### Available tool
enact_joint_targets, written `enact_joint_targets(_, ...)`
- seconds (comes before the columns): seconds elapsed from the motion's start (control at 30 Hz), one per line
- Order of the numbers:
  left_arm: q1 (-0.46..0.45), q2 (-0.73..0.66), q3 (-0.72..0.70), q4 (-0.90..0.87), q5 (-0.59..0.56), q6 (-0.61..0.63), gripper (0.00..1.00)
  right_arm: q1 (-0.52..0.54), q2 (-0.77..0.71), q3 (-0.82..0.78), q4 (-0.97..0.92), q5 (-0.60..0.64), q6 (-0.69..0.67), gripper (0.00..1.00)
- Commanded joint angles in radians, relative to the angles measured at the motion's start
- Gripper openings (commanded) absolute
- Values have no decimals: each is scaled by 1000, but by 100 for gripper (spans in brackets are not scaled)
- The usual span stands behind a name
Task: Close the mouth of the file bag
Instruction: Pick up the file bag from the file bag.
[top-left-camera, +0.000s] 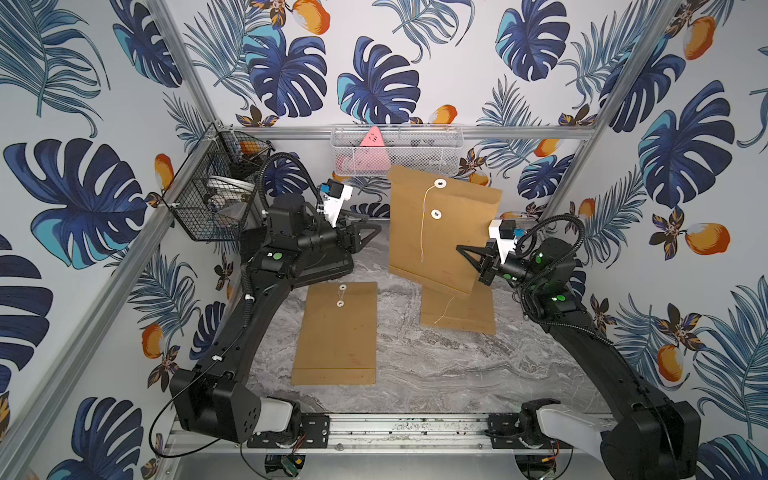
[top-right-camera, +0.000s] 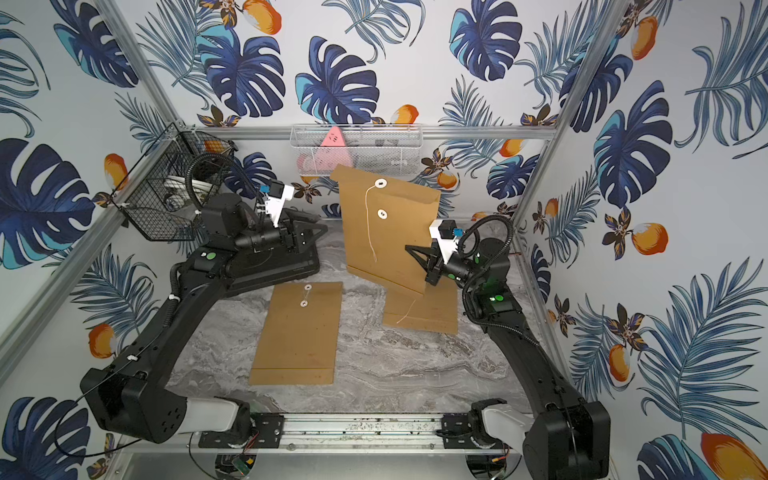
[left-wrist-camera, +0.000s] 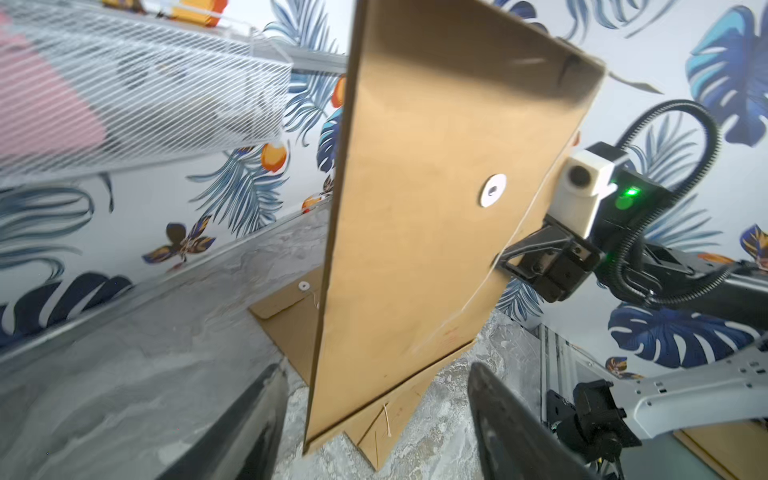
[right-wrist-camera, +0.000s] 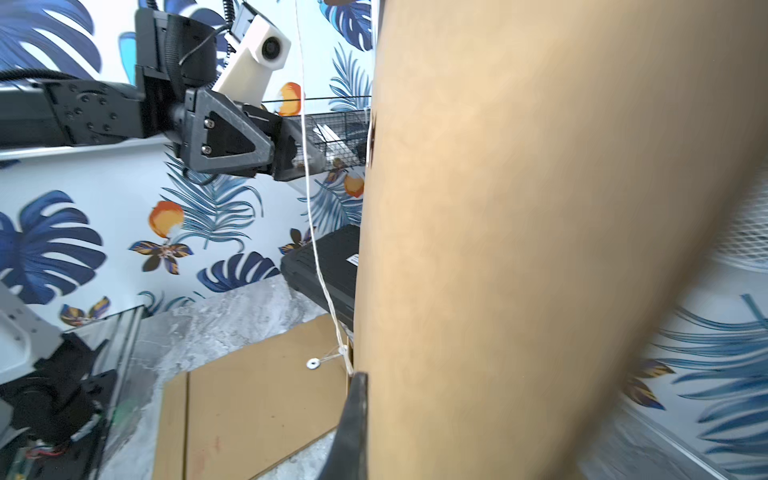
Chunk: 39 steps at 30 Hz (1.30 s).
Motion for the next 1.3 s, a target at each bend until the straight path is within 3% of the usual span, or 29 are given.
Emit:
enact_joint_targets(0.0, -11, 27, 27, -4, 44, 67, 72, -6, 14, -9, 191, -128, 162, 0)
enact_joint_targets(0.23, -25, 78, 26, 107, 130, -25, 71, -9, 45, -11, 354, -257, 320, 0)
enact_joint_targets(0.33, -73, 110, 75, 2, 118, 40, 69, -10, 70, -23, 481, -294, 409, 0)
enact_joint_targets(0.4, -95, 118, 88, -25, 137, 68, 68, -9, 85, -13, 487, -312, 422, 0)
enact_joint_targets(0.6, -97, 94, 47, 87, 210, -6, 60, -9, 90, -11, 462, -331, 402, 0)
enact_joint_targets(0.73, -96, 98, 49, 130, 235, -44, 49, -8, 97, -13, 468, -339, 412, 0)
enact_joint_targets(0.87, -94, 114, 51, 230, 274, -139, 27, -7, 91, -11, 433, -338, 382, 0)
enact_joint_targets(1.03, -95, 118, 53, 239, 302, -147, 0, -7, 89, -4, 415, -310, 386, 0)
enact_joint_targets(1.1, -95, 111, 43, 266, 306, -168, 0, -8, 83, -9, 416, -265, 390, 9)
enact_joint_targets(1.13, -94, 109, 35, 294, 303, -193, 0, -8, 80, -9, 408, -239, 387, 20)
enact_joint_targets(1.17, -89, 105, 29, 320, 293, -218, 0, -7, 77, -9, 398, -201, 391, 41)
enact_joint_targets(1.27, -58, 96, 7, 398, 243, -296, 0, -7, 69, -29, 390, -36, 462, 57)
